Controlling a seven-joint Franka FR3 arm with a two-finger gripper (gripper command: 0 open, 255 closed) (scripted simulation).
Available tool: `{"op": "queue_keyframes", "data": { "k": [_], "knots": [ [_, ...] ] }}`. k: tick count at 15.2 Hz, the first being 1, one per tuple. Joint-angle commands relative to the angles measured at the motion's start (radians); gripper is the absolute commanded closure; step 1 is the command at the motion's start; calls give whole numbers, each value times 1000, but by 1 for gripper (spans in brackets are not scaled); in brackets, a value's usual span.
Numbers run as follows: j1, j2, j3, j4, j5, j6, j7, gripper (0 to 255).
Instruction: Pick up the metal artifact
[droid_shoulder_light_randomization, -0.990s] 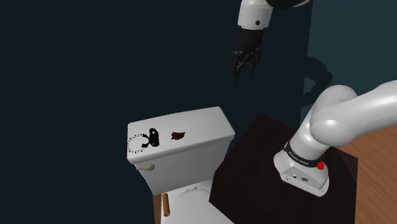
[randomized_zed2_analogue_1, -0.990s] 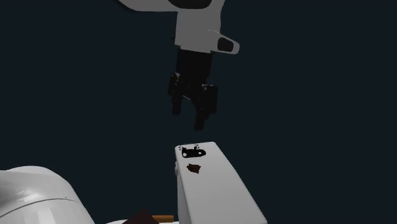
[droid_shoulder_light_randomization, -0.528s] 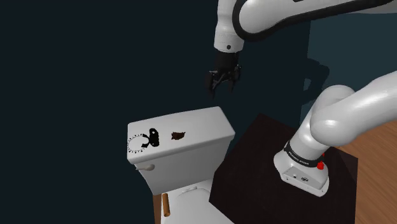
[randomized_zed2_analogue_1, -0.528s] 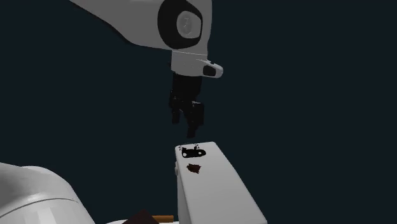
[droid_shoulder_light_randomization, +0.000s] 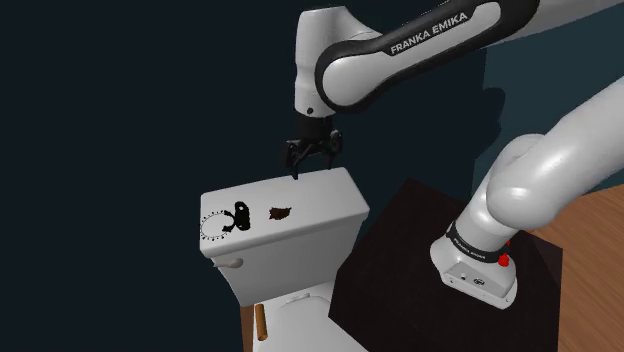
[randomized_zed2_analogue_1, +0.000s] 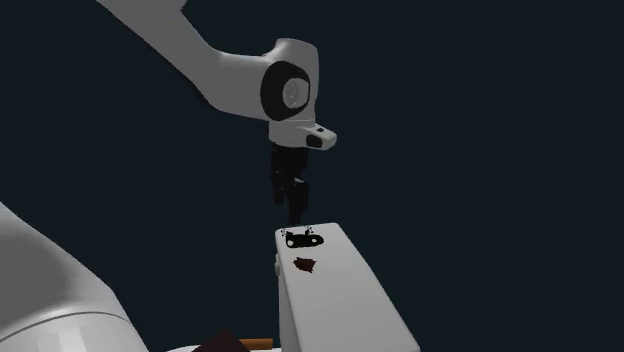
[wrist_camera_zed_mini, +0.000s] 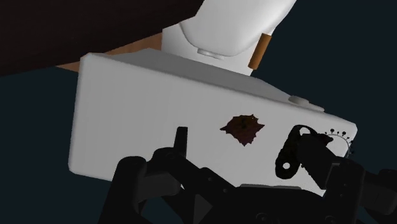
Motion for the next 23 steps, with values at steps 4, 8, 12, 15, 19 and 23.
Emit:
{"op": "queue_keyframes", "data": {
  "k": [4,8,12,15,19,23],
  "knots": [
    [-24,216,80,95,-86,136,183,0],
    [-21,398,106,195,-209,212,352,0],
    [23,576,80,318,-341,253,515,0],
    [73,702,42,427,-420,264,615,0],
    [141,857,-15,583,-485,260,712,0],
    [152,894,-30,582,-502,297,722,0]
  ]
}}
